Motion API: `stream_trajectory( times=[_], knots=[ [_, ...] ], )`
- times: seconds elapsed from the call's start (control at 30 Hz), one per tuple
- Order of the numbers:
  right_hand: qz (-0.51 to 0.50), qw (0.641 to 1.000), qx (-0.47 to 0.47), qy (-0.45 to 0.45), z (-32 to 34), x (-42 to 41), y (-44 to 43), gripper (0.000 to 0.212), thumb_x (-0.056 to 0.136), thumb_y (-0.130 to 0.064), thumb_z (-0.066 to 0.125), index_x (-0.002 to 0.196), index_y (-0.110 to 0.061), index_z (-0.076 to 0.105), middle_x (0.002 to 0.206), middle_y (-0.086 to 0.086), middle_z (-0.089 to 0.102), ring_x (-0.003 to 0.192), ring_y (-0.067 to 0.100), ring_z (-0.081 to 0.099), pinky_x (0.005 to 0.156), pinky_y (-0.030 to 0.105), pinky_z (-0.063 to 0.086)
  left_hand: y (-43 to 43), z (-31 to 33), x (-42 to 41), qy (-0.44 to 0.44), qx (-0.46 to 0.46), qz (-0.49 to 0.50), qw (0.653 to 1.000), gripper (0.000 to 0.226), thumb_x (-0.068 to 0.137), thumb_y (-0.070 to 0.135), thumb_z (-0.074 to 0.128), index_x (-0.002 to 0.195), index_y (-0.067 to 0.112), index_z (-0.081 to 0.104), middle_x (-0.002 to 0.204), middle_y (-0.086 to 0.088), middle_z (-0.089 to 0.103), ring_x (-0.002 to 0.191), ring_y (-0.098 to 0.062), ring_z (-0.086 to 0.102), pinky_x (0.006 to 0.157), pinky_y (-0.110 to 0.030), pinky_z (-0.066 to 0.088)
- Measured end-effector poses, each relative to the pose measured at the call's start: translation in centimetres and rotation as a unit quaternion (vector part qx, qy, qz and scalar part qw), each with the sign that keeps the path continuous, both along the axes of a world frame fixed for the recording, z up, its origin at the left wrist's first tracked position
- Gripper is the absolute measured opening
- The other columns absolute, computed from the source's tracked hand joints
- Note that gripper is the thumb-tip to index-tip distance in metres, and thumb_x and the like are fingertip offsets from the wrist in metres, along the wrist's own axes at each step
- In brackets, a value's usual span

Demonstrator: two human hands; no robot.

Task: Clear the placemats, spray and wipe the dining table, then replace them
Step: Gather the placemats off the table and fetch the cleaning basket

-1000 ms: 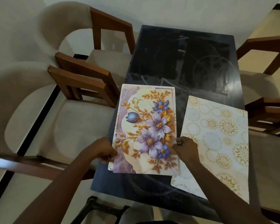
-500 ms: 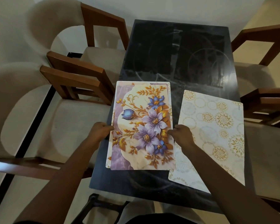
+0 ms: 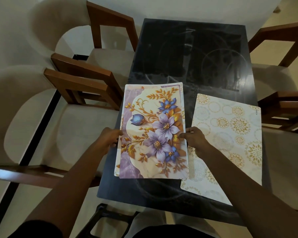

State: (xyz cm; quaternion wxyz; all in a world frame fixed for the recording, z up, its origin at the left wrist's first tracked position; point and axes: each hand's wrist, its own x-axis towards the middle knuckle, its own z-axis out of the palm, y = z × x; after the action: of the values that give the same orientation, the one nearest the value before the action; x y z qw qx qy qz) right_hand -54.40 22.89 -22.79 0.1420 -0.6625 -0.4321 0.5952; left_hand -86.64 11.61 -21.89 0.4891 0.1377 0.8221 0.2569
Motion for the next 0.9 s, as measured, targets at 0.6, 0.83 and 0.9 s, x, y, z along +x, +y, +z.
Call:
stream_trajectory(
  times=[0.6,0.83,0.9],
  knots=[
    [-0.086,0.969,-0.04,0.227,-0.2,7.7,-3.3,0.047,0.087,0.015,0.063,0.129,-0.005,0.069,0.128,0.03,0.068,0.108,0.041,0.069,0.107,0.06,0.049,2.1,1.1,5.5,0.006,0.1,-0.039,0.994,0.018,0.102,0.016,0.066,0.119,0.013,0.066,0.104,-0.005,0.073,0.087,-0.018,0.074,0.067,-0.029,0.06],
    [-0.14,0.966,-0.01,0.216,1.1,18.7,-4.3,0.044,0.091,0.012,0.062,0.13,-0.006,0.068,0.125,0.024,0.072,0.108,0.041,0.072,0.089,0.046,0.063,5.8,1.4,14.4,-0.01,0.1,-0.125,0.987,0.027,0.095,0.004,0.067,0.12,0.014,0.067,0.107,-0.006,0.073,0.092,-0.018,0.076,0.078,-0.037,0.064],
    [-0.16,0.962,-0.002,0.221,0.9,21.8,-4.7,0.043,0.086,0.006,0.071,0.127,-0.008,0.069,0.125,0.023,0.073,0.108,0.041,0.071,0.085,0.043,0.063,6.8,1.1,17.5,-0.012,0.098,-0.136,0.986,0.028,0.092,0.003,0.067,0.118,0.012,0.068,0.106,-0.008,0.074,0.091,-0.021,0.076,0.082,-0.043,0.065]
  ],
)
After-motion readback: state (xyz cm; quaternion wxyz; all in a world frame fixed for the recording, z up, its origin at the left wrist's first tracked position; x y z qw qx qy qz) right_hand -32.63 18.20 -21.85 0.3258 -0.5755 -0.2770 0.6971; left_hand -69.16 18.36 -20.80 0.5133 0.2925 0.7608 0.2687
